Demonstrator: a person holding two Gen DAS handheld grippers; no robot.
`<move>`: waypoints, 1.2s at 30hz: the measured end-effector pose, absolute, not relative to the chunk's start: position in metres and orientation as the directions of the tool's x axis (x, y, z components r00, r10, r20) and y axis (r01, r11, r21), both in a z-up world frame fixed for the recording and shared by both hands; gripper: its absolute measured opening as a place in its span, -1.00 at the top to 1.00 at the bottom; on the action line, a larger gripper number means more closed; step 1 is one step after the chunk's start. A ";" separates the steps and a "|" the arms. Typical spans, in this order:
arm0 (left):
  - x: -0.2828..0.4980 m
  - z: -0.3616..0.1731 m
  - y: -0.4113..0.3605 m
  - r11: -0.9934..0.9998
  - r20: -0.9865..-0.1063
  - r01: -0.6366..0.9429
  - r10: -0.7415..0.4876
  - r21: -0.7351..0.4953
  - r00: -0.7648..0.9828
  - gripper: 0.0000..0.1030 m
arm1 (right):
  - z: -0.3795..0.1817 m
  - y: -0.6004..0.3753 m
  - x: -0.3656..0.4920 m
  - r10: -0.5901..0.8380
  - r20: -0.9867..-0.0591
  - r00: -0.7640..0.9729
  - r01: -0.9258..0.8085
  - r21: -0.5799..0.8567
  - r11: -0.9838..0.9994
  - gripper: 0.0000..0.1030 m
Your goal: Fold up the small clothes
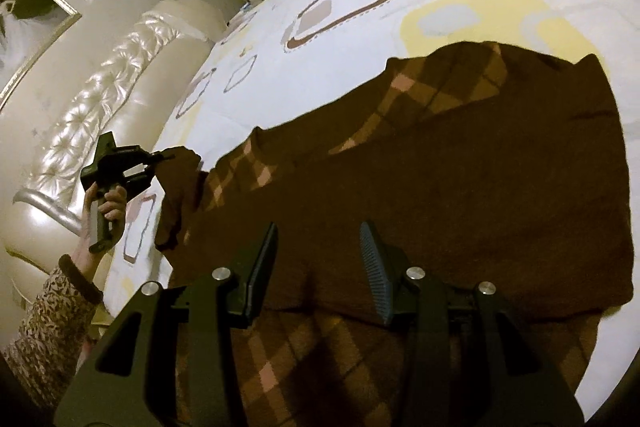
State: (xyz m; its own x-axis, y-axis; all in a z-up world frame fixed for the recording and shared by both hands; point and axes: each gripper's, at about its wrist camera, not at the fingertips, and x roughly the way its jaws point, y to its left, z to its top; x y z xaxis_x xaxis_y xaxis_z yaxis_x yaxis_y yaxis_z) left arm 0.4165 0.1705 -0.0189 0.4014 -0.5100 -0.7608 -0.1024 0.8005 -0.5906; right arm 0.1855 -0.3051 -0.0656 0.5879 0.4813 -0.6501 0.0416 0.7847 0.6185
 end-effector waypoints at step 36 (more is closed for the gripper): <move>0.235 -0.026 -0.246 0.794 -0.820 0.432 -0.542 -0.428 0.184 0.82 | -0.054 -0.420 0.098 0.420 -0.568 0.707 0.200 0.731 0.652 0.07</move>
State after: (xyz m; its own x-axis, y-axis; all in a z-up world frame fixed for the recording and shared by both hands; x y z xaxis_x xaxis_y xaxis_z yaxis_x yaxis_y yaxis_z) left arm 0.2347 -0.2460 -0.0259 0.1839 -0.5419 -0.8201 0.4321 0.7939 -0.4277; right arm 0.0984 -0.4203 -0.0542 0.7073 0.4203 -0.5685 0.2005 0.6518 0.7314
